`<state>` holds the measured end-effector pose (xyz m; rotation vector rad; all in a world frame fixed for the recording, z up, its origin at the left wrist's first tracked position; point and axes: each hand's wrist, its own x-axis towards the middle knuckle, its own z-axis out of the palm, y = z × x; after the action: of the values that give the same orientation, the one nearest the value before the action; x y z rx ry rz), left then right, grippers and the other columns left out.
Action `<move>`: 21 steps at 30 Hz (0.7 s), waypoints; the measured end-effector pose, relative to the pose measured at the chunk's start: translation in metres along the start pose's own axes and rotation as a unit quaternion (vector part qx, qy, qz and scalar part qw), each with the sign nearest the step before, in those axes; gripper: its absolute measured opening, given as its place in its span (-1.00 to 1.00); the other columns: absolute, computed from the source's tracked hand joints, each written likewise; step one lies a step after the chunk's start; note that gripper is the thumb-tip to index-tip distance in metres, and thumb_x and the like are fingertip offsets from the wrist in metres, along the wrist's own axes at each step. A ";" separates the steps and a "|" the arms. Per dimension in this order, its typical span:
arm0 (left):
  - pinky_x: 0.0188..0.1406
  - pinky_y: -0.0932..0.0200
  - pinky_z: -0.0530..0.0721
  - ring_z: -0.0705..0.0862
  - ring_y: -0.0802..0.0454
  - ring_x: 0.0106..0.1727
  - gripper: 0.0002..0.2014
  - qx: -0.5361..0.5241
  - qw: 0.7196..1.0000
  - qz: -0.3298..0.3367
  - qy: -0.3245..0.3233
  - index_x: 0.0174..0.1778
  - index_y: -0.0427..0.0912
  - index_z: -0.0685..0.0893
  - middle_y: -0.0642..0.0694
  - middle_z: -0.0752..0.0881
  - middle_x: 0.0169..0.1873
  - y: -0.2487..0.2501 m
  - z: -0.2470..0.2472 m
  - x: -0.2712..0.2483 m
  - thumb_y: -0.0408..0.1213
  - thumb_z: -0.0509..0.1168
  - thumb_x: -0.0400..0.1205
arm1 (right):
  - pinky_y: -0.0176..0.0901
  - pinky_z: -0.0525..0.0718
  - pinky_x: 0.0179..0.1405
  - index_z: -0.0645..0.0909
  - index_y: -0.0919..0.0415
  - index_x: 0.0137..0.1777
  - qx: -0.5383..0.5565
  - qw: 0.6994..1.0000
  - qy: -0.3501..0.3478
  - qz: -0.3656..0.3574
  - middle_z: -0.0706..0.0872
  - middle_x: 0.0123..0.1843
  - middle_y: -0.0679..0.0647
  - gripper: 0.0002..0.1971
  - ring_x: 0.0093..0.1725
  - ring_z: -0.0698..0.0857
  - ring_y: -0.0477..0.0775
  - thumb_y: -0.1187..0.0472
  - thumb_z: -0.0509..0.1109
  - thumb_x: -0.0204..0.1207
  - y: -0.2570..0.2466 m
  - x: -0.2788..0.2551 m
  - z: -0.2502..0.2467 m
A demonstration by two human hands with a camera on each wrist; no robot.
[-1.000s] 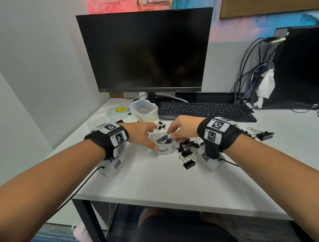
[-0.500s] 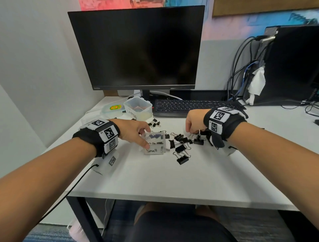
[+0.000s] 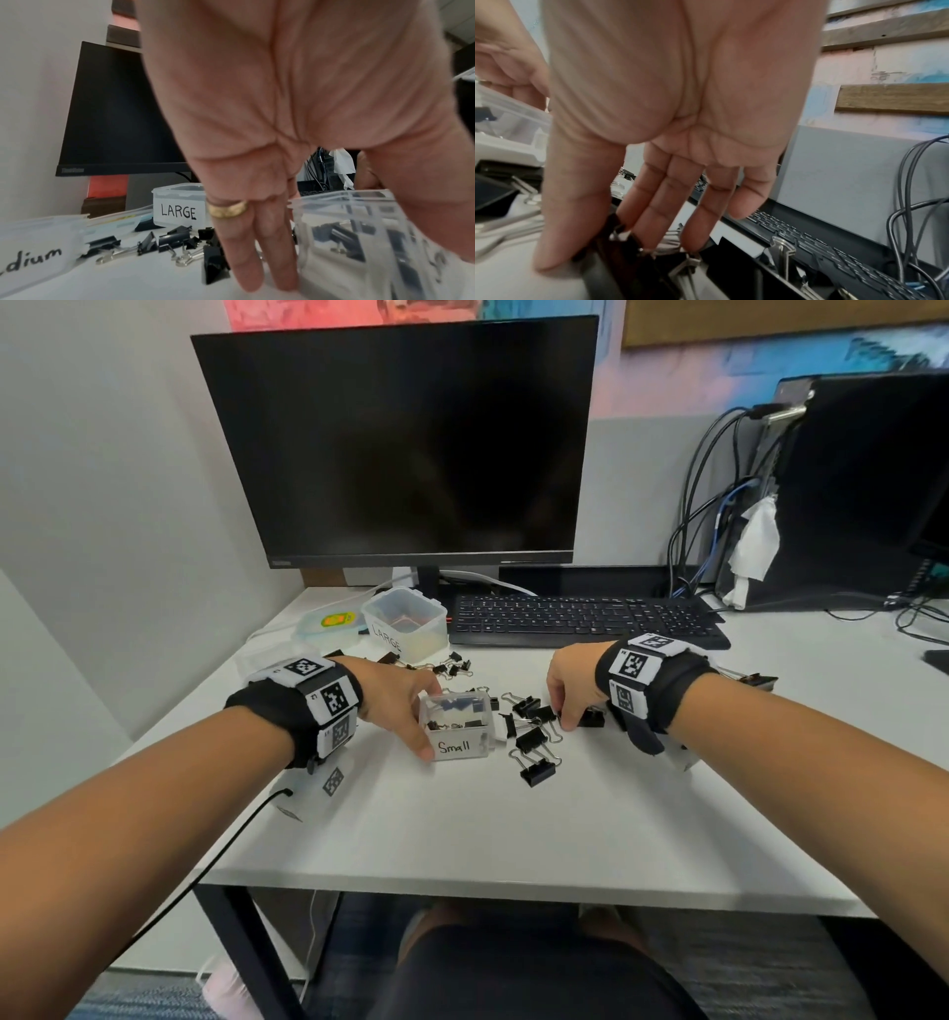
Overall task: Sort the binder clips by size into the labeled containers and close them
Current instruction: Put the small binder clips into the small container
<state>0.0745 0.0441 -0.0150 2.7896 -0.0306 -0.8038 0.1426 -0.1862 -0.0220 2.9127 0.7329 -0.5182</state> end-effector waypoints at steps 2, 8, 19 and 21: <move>0.31 0.09 0.59 0.65 0.00 0.23 -0.38 -0.011 1.000 0.000 -0.003 0.26 0.05 0.40 0.00 0.70 0.18 0.000 0.001 -0.001 -0.05 0.58 0.39 | -0.16 0.65 -0.08 0.74 0.15 -0.03 -0.004 1.000 0.004 -0.003 0.68 -0.19 -0.07 -0.74 -0.14 0.65 0.00 0.14 0.63 0.30 -0.001 0.001 0.000; 0.23 0.19 0.52 0.53 0.08 0.10 -0.55 -0.109 0.994 -0.012 -0.020 0.27 0.01 0.44 0.03 0.54 -0.03 -0.003 0.003 0.000 -0.18 0.47 0.53 | -0.28 0.57 -0.29 0.62 0.07 -0.23 -0.007 0.999 0.024 -0.028 0.62 -0.28 -0.12 -0.80 -0.18 0.62 -0.01 0.20 0.62 0.31 0.000 0.005 0.001; 0.24 0.22 0.58 0.57 0.11 0.04 -0.57 -0.105 0.994 -0.027 -0.003 0.20 -0.07 0.50 0.06 0.54 -0.09 -0.011 -0.003 0.000 -0.12 0.50 0.50 | -0.22 0.63 0.03 0.69 0.06 -0.04 0.179 0.970 0.105 -0.128 0.77 -0.08 -0.04 -0.90 -0.10 0.69 -0.10 0.22 0.49 0.48 -0.036 -0.009 -0.033; 0.24 0.20 0.59 0.58 0.14 0.00 -0.58 -0.101 0.994 -0.031 0.002 0.19 -0.07 0.51 0.04 0.56 -0.08 -0.013 -0.004 -0.001 -0.11 0.50 0.49 | -0.21 0.66 -0.05 0.70 0.09 0.00 0.207 0.963 0.090 -0.150 0.81 -0.05 0.03 -0.89 -0.12 0.71 -0.09 0.25 0.48 0.50 -0.048 -0.007 -0.034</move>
<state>0.0755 0.0573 -0.0145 2.6127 0.1301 -0.7706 0.1238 -0.1412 0.0122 3.2830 1.2420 -0.4863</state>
